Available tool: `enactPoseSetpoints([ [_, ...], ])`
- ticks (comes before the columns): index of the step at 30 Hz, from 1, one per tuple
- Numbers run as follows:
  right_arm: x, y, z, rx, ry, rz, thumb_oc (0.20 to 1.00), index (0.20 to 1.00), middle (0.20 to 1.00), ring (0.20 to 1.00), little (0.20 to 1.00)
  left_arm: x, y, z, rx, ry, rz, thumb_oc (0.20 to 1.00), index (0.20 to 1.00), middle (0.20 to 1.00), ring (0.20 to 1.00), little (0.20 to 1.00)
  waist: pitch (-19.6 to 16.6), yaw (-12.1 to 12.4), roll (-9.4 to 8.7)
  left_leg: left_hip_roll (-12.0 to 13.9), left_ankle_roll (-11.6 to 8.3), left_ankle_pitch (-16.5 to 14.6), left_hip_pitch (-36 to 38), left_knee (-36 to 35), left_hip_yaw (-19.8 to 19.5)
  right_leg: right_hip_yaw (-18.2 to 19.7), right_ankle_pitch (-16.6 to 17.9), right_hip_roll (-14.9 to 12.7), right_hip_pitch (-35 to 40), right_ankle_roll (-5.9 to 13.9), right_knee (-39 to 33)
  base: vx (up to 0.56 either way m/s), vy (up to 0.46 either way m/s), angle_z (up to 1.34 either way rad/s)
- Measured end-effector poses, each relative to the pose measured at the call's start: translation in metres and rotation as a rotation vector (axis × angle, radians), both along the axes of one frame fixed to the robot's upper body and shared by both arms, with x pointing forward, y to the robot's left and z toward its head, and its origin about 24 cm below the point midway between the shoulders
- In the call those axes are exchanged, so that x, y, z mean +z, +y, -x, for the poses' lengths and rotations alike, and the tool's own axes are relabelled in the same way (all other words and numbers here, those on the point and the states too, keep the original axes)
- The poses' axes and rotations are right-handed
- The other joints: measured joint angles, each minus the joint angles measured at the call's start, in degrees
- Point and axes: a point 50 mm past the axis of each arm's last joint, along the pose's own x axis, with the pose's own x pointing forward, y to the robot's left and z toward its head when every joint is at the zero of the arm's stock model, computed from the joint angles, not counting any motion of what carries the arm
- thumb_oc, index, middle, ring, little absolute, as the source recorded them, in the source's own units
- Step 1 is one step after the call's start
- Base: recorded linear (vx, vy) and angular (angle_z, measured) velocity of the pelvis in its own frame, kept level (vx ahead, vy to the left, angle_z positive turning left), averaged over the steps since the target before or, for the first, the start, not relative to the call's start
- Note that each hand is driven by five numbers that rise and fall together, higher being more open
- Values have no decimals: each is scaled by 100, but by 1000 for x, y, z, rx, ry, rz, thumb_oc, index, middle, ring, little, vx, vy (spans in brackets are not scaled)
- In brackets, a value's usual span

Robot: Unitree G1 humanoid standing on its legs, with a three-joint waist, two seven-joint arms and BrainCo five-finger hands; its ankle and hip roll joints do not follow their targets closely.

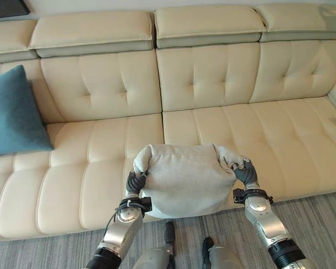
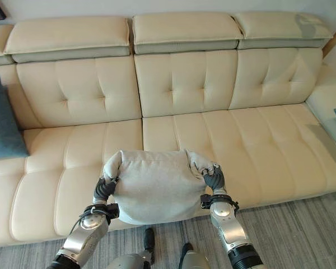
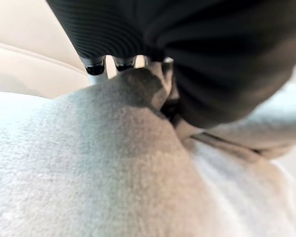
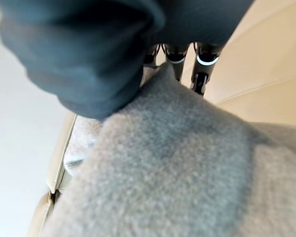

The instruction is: Pick up all the scattered cushions and arrange them neatly on the sofa.

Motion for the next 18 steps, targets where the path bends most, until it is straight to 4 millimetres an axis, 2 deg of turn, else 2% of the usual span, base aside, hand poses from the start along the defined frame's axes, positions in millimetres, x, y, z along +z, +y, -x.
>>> enactPoseSetpoints([
  [2, 7, 5, -7, 15, -24, -5, 200, 200, 200, 200, 200, 5, 5, -6, 17, -22, -3, 200, 200, 200, 200, 200, 11, 40, -33, 47, -28, -42, -19, -6, 27, 22, 69, 65, -113, -56, -707, 78, -43, -16],
  [3, 9, 10, -11, 33, -30, -3, 200, 200, 200, 200, 200, 7, 9, -7, 38, -28, -5, 200, 200, 200, 200, 200, 8, 44, -57, 81, -48, -54, -22, -6, 69, 45, 368, 132, -127, 18, -1312, 144, -50, -9],
  [4, 8, 14, -11, 47, -27, -1, 200, 200, 200, 200, 200, 8, 12, -7, 47, -32, -11, 200, 200, 200, 200, 200, 5, 24, -125, 56, -122, -108, 25, -10, 26, 78, 788, 135, 5, 0, -1777, 179, -50, 10],
  [5, 5, 15, -8, 48, -17, -6, 200, 200, 200, 200, 200, 8, 13, -7, 50, -30, -13, 200, 200, 200, 200, 200, -11, 12, -203, 13, -221, -167, 87, -9, -21, 108, 1067, 120, 123, -38, -1952, 167, -58, 24],
  [6, 1, 18, -7, 51, -1, -11, 200, 200, 200, 200, 200, 6, 14, -4, 57, -21, -13, 200, 200, 200, 200, 200, -53, 32, -296, 3, -304, -224, 175, -16, -50, 147, 1537, 129, 331, -157, -2230, 163, -61, 17],
  [7, 0, 20, -6, 60, 5, -8, 200, 200, 200, 200, 200, 4, 15, -2, 65, -14, -14, 200, 200, 200, 200, 200, -99, 36, -319, 34, -343, -236, 198, -48, -74, 136, 1715, 197, 494, -235, -2535, 148, -59, 3],
  [12, 6, 24, -10, 68, -18, 2, 200, 200, 200, 200, 200, 7, 11, -4, 94, -31, 21, 200, 200, 200, 200, 200, -150, 36, -326, 249, -461, -262, 114, -49, -275, -39, 1791, 417, 596, -353, -2713, 106, -46, 16],
  [18, 37, 31, -34, 44, -130, -5, 200, 200, 200, 200, 200, 22, 5, -19, 150, -84, 29, 200, 200, 200, 200, 200, -156, 22, -324, 364, -568, -143, 68, -10, -383, -177, 1797, 531, 567, -528, -2708, 51, -30, 9],
])
